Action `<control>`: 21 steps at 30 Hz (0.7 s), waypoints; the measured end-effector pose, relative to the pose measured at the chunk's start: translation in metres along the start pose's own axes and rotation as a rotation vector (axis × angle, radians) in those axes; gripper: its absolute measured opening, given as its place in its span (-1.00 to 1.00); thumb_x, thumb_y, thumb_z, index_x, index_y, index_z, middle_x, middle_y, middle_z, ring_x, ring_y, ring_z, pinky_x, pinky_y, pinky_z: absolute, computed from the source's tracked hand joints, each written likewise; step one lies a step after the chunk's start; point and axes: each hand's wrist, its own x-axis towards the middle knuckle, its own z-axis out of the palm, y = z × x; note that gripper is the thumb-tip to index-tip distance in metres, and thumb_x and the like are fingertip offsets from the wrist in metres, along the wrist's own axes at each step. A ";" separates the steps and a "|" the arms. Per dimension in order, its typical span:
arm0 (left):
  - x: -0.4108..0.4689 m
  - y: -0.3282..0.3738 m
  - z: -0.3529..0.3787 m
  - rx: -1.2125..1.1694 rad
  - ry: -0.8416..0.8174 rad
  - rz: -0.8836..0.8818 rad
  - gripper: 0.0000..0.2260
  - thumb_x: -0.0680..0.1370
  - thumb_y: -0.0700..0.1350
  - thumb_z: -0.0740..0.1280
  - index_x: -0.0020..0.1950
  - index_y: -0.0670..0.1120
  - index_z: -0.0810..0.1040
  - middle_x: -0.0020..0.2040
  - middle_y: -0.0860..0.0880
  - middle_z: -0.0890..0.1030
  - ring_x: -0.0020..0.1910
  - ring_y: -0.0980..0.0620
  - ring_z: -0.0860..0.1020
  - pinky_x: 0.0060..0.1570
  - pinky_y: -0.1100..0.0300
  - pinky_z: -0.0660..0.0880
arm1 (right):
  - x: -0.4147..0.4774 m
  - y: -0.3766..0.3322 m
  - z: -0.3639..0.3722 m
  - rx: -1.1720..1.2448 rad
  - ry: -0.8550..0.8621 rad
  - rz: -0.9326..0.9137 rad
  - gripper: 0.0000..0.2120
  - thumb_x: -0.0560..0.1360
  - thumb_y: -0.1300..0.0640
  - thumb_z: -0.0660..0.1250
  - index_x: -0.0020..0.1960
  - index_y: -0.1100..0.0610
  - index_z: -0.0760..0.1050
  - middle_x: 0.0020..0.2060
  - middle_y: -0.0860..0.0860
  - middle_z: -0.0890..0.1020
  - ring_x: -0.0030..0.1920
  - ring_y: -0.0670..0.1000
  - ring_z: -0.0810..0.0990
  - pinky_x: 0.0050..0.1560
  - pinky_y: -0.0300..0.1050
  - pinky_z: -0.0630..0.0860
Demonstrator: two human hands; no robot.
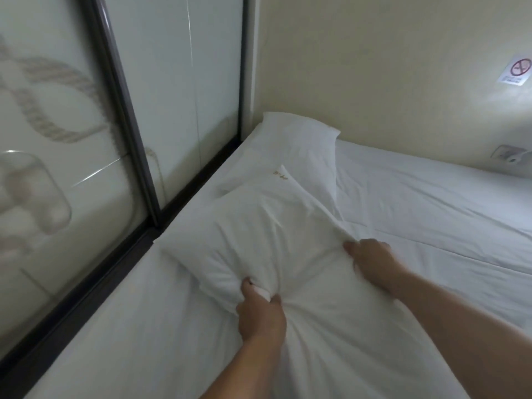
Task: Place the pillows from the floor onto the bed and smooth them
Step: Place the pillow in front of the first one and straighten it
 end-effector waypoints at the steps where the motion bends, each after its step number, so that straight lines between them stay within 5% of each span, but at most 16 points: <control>1: 0.005 0.008 -0.011 -0.008 0.025 0.065 -0.51 0.52 -0.05 0.36 0.41 -0.04 0.29 0.19 -0.24 0.55 0.13 -0.22 0.53 0.10 0.04 0.43 | -0.003 -0.007 -0.015 0.002 0.027 -0.024 -0.57 0.58 -0.17 0.05 0.00 0.13 0.52 0.06 0.23 0.58 0.06 0.23 0.54 0.06 0.04 0.45; 4: 0.029 0.038 -0.063 0.071 0.117 0.289 -0.73 0.56 -0.06 0.29 0.24 -0.08 0.48 0.14 -0.17 0.61 0.10 -0.19 0.54 0.05 0.06 0.42 | -0.019 -0.035 -0.054 0.091 0.060 -0.024 -0.64 0.63 0.00 0.02 -0.02 0.22 0.47 0.05 0.29 0.56 0.06 0.26 0.51 0.03 0.01 0.39; 8: 0.059 0.052 -0.137 0.272 0.132 0.524 -0.69 0.56 -0.01 0.25 0.29 0.01 0.51 0.21 -0.15 0.57 0.14 -0.19 0.52 0.03 0.07 0.39 | -0.078 -0.061 -0.050 0.091 -0.081 0.026 -0.71 0.57 0.00 0.14 -0.10 0.21 0.47 -0.05 0.23 0.57 -0.14 0.16 0.52 -0.16 -0.11 0.40; 10: 0.065 0.037 -0.155 0.409 0.082 0.462 -0.60 0.56 0.09 0.20 0.39 0.06 0.42 0.28 -0.18 0.47 0.18 -0.22 0.48 0.13 -0.01 0.42 | -0.109 -0.059 -0.030 0.011 -0.279 0.023 -0.69 0.53 0.04 0.15 -0.28 0.19 0.47 -0.24 0.17 0.66 -0.41 0.04 0.54 -0.40 -0.21 0.39; 12: 0.064 0.012 -0.156 0.546 0.026 0.301 -0.45 0.53 0.23 0.13 0.49 0.07 0.24 0.37 -0.22 0.34 0.25 -0.27 0.41 0.21 -0.09 0.38 | -0.116 -0.056 -0.011 -0.054 -0.295 0.019 -0.70 0.52 0.02 0.12 -0.27 0.15 0.46 -0.44 0.06 0.65 -0.55 0.00 0.54 -0.48 -0.23 0.37; 13: 0.063 -0.003 -0.153 0.600 -0.009 0.214 -0.36 0.50 0.32 0.10 0.52 0.08 0.13 0.41 -0.22 0.28 0.29 -0.27 0.37 0.23 -0.11 0.34 | -0.115 -0.057 -0.001 -0.067 -0.238 0.036 -0.68 0.52 -0.06 0.09 -0.14 0.15 0.48 -0.38 0.05 0.63 -0.45 0.03 0.58 -0.38 -0.18 0.40; 15: 0.060 -0.035 -0.146 0.670 -0.045 0.082 -0.17 0.37 0.50 0.04 0.53 0.11 -0.02 0.45 -0.18 0.24 0.33 -0.26 0.33 0.26 -0.17 0.28 | -0.106 -0.060 0.025 0.059 -0.224 0.145 -0.39 0.49 -0.30 0.08 0.25 0.18 0.39 0.04 0.14 0.60 0.00 0.15 0.59 -0.02 -0.02 0.46; 17: 0.065 -0.059 -0.143 0.599 -0.012 -0.004 0.01 0.23 0.61 0.02 0.53 0.08 -0.06 0.46 -0.19 0.25 0.34 -0.28 0.33 0.29 -0.22 0.25 | -0.103 -0.062 0.056 0.377 -0.338 0.314 -0.08 0.38 -0.48 0.12 0.47 0.18 0.18 0.42 0.19 0.34 0.34 0.25 0.38 0.30 0.09 0.32; 19: 0.077 -0.068 -0.144 0.482 0.001 -0.017 0.09 0.18 0.62 0.10 0.53 -0.01 0.02 0.43 -0.21 0.31 0.32 -0.27 0.36 0.25 -0.16 0.33 | -0.097 -0.060 0.086 0.729 -0.319 0.425 -0.06 0.35 -0.47 0.19 0.49 0.15 0.18 0.45 0.19 0.27 0.37 0.27 0.34 0.36 0.14 0.28; 21: 0.082 -0.069 -0.144 0.375 0.014 0.066 -0.11 0.30 0.50 0.24 0.40 -0.10 0.28 0.28 -0.20 0.48 0.16 -0.23 0.49 0.06 -0.04 0.42 | -0.092 -0.057 0.103 0.863 -0.161 0.482 -0.20 0.41 -0.34 0.28 0.41 0.21 0.26 0.34 0.24 0.41 0.27 0.26 0.44 0.26 0.05 0.36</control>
